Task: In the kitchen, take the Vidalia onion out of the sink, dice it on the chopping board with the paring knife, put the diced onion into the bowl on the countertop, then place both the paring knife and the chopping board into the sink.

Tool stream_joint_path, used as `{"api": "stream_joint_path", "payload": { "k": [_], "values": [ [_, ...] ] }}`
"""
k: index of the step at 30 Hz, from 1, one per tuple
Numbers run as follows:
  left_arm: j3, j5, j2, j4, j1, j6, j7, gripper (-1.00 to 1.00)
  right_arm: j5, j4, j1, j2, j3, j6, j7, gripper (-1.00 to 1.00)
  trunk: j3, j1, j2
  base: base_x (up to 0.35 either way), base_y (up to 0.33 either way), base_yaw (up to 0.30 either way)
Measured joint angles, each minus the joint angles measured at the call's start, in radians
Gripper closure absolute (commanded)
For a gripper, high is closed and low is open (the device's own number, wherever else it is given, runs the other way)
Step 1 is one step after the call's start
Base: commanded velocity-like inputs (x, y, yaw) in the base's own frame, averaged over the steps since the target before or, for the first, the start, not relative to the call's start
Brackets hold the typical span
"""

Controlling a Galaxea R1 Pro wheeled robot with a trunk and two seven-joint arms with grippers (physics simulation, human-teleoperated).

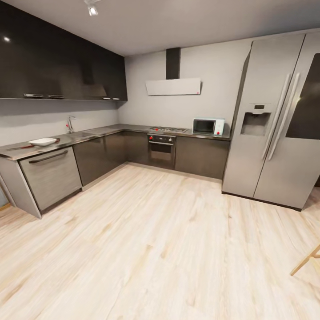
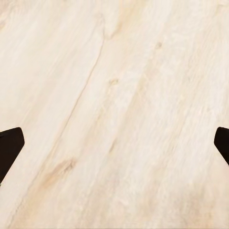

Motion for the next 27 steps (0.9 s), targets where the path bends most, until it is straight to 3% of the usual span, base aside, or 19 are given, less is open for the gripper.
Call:
{"api": "stream_joint_path", "payload": {
  "k": [27],
  "values": [
    [-0.003,-0.002,0.0,0.001,0.0,0.0,0.0,-1.0,0.0,0.0,0.0,0.0,0.0,0.0,0.0,-1.0,0.0,0.0,0.0,0.345,0.0,0.0]
  ]
}}
